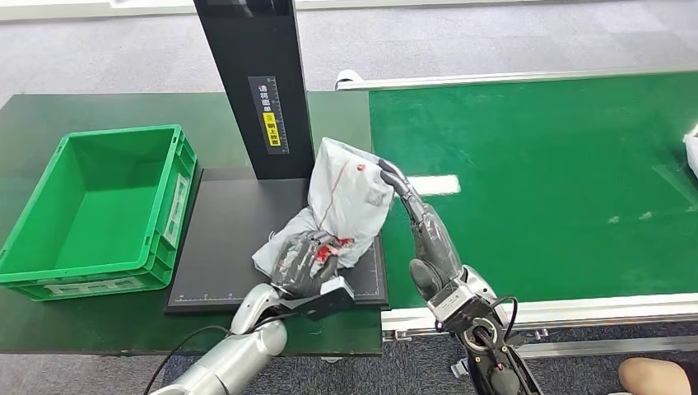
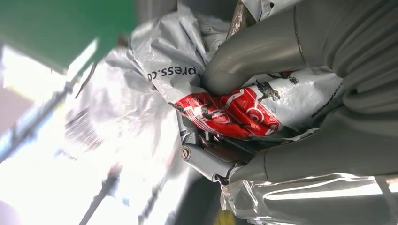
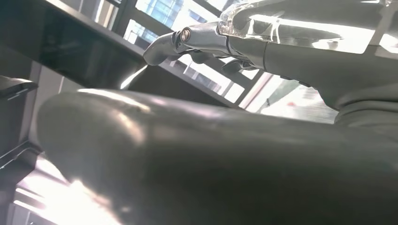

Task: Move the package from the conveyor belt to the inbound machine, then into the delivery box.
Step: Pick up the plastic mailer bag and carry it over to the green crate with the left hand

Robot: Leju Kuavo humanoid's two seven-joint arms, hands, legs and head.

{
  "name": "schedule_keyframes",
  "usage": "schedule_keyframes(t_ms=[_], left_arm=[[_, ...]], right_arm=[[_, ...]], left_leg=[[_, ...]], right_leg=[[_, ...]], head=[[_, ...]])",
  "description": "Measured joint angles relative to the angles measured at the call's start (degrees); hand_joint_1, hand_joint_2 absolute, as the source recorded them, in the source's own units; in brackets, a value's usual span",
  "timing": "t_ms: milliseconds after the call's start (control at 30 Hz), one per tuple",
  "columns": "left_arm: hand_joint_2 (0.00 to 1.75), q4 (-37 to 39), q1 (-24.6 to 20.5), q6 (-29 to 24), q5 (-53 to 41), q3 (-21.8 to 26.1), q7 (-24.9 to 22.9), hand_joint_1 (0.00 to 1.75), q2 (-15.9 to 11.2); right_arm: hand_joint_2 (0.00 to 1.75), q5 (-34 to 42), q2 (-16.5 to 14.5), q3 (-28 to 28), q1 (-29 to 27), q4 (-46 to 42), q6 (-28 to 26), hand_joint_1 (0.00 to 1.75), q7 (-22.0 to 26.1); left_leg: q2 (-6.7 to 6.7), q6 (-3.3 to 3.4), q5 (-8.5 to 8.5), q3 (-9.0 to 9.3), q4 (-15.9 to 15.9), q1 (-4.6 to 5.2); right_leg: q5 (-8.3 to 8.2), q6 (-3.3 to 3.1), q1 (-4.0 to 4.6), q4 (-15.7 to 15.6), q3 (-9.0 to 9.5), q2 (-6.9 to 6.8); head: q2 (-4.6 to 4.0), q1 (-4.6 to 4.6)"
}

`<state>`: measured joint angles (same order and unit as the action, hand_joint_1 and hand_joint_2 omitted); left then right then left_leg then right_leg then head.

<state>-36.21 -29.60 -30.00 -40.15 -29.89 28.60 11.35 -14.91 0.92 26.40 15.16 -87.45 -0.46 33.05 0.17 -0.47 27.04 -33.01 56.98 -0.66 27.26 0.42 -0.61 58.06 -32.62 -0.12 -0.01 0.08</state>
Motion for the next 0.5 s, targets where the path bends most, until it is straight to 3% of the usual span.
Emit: schedule_keyframes(t_ms=[100,233,500], left_arm=[[1.75,-11.91,1.53,-3.52,-0.2,2.81,-1.54,1.75,-3.13],[1.75,-25.04,2.3,-3.81,-0.53,7.99,-4.17,1.75,-7.31],[1.75,-35.64,6.54,-7.16,3.65,22.3,-1.4,1.75,-13.36]], right_arm=[[0.0,-0.01,0.4,-0.44,-0.8,-0.19,-1.41,0.0,-0.23],[0.0,-0.04,1.01,-1.41,-1.91,-1.0,-3.0,0.0,-0.9],[0.0,-0.38,2.14,-4.33,-5.12,-2.94,-3.83,0.0,-1.14]], left_leg=[[0.06,0.0,0.0,-0.09,0.0,-0.02],[0.08,0.0,0.0,-0.21,-0.01,-0.03],[0.15,-0.01,0.01,-0.31,-0.01,-0.03]], right_leg=[[0.0,0.0,0.02,0.01,-0.11,0.03],[0.0,0.0,0.03,0.01,-0.22,0.05],[0.01,-0.01,0.03,0.01,-0.33,0.1]], head=[[-0.01,-0.01],[-0.01,0.0],[0.0,0.01]])
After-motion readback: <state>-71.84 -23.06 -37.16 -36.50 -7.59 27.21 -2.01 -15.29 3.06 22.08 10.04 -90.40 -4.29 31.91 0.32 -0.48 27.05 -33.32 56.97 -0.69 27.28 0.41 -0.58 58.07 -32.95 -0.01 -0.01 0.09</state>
